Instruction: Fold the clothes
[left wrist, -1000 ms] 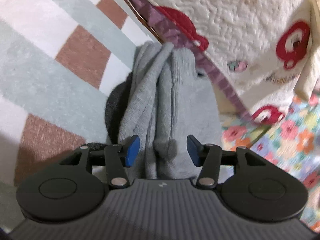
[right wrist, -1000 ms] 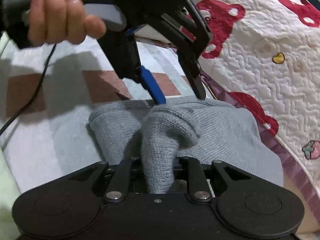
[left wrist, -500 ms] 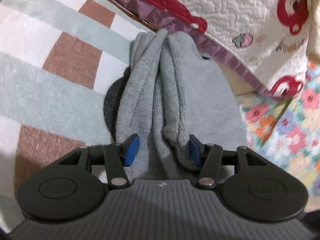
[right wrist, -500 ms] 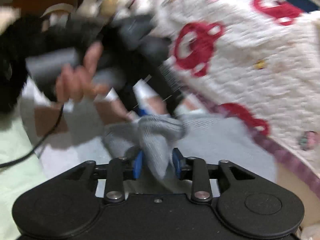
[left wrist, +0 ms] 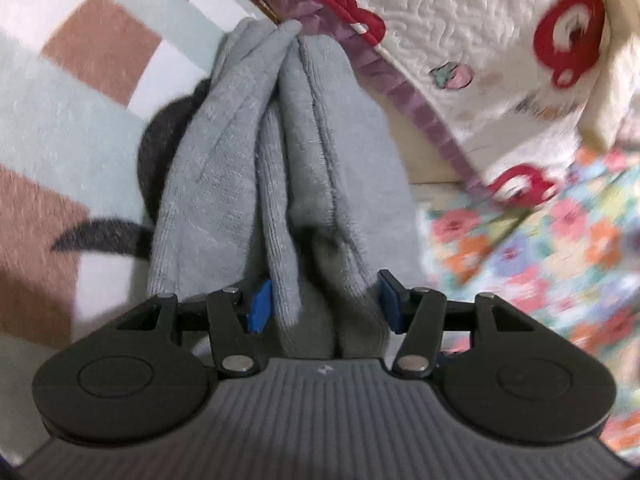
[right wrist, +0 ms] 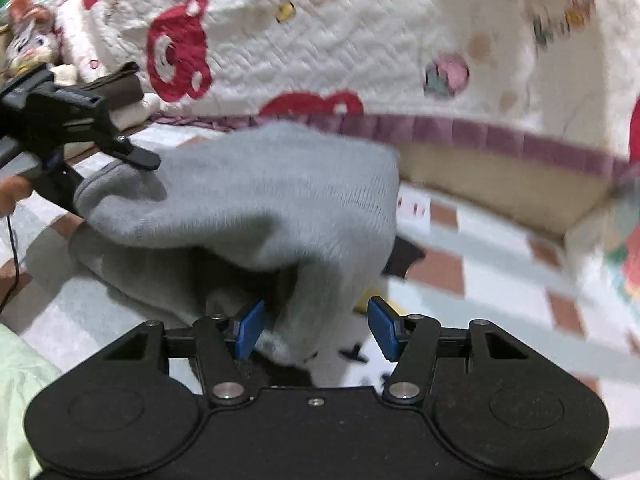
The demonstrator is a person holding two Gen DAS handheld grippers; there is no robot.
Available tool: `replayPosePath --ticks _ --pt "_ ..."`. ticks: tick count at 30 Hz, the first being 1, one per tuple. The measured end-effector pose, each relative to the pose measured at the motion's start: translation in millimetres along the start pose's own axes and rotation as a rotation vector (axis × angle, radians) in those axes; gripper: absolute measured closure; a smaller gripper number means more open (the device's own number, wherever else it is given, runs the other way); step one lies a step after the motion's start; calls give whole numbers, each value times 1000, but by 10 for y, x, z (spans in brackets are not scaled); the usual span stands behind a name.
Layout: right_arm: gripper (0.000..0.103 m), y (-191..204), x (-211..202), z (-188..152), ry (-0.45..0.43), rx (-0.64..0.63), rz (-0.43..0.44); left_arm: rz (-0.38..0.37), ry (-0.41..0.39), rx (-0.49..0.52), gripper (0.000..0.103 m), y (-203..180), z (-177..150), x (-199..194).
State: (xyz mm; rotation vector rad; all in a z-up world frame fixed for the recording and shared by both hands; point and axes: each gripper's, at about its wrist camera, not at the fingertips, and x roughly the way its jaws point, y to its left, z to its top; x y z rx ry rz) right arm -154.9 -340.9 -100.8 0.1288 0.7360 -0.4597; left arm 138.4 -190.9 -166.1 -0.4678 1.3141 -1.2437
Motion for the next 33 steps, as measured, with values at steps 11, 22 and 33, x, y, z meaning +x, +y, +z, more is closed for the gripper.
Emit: replayPosePath --ticks 11,22,33 --pt "42 -70 373 -47 -3 49 27 274 -274 444 89 -840 -51 58" --pt "63 350 305 -142 -67 -263 -57 504 -256 409 91 -482 -91 -220" --pt "81 439 -56 204 -205 -299 -143 503 -240 367 91 -493 -71 -323"
